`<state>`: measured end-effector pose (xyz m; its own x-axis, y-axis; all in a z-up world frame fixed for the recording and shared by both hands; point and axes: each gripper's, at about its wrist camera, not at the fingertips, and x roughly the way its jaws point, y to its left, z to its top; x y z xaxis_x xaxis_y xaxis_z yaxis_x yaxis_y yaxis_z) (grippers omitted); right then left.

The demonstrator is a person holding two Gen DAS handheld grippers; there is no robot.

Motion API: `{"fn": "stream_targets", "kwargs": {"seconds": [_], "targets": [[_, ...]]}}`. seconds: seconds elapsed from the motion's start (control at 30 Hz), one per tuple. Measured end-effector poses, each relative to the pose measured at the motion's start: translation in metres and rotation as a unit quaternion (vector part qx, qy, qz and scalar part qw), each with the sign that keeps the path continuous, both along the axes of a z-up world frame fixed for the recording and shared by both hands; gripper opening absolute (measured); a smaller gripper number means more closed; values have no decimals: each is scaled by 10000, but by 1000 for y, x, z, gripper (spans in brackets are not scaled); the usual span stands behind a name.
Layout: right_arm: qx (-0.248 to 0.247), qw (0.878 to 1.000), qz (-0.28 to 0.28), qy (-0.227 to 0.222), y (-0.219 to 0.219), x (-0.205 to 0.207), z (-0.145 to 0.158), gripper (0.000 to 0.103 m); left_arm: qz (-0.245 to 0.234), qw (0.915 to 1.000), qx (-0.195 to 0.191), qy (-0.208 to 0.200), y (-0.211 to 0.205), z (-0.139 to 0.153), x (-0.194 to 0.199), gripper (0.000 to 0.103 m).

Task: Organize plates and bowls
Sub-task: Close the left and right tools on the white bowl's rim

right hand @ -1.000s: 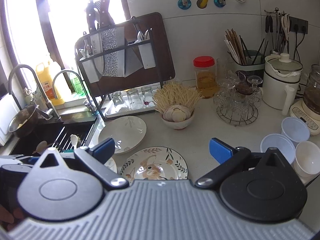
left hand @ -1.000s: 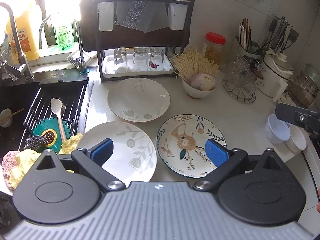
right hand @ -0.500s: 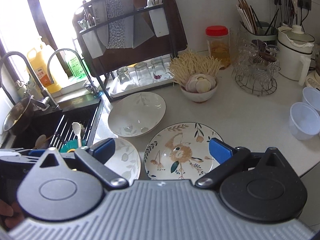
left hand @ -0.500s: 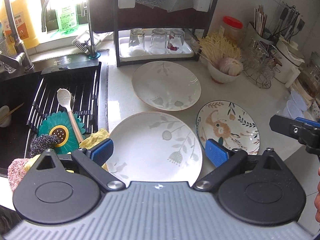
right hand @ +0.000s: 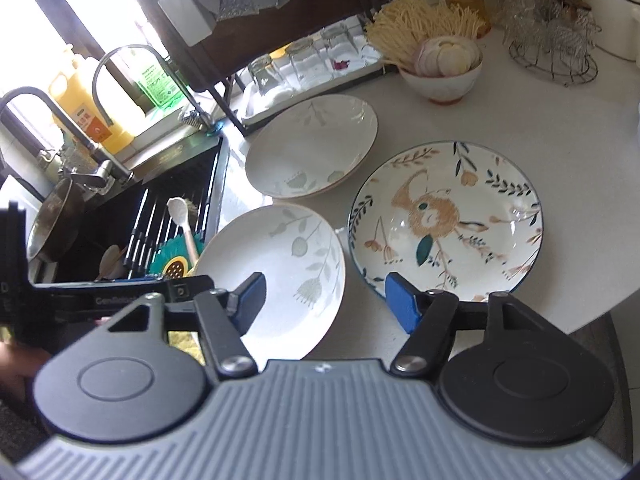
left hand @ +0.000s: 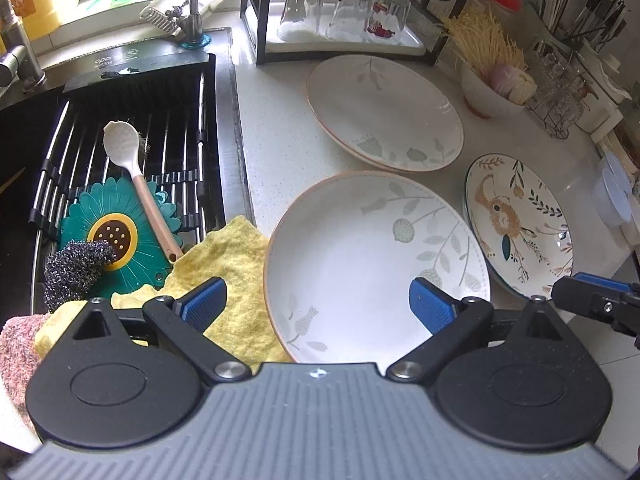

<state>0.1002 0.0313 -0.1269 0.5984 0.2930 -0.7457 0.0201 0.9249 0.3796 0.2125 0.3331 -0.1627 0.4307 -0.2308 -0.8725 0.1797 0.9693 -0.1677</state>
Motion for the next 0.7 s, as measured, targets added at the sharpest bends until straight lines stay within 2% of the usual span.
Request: {"fn": "stream_targets", "kwargs": {"seconds": [0.1, 0.2, 0.27, 0.33, 0.43, 0.5, 0.53, 0.57, 0.7], "targets": [[183, 9996, 64, 201, 8, 1, -10, 60, -72, 9999, 58, 42, 2, -7, 5, 99], [210, 9990, 53, 396, 17, 3, -21, 46, -88, 9999, -37, 98, 8, -15, 11, 98], [195, 9986, -29, 491, 19, 5, -28, 36, -67, 9999, -69, 137, 12, -21, 16, 88], [219, 9981, -204, 542, 19, 9, -37, 25, -44, 9997, -146, 171, 17, -27, 22, 83], [293, 9970, -463, 542, 15, 14, -49, 22, -48, 9991, -286, 294, 25, -36, 30, 68], [367, 9966, -401, 612, 13, 18, -56, 21, -40, 9989, -328, 338, 29, -42, 36, 60], [340, 9965, -422, 636, 12, 19, -59, 21, 4, 9988, -322, 359, 31, -45, 38, 50], [323, 9965, -470, 611, 11, 19, -60, 21, 39, 9988, -330, 369, 33, -47, 40, 46], [459, 9962, -479, 572, 7, 23, -66, 21, -18, 9982, -476, 368, 35, -51, 44, 37]]}}
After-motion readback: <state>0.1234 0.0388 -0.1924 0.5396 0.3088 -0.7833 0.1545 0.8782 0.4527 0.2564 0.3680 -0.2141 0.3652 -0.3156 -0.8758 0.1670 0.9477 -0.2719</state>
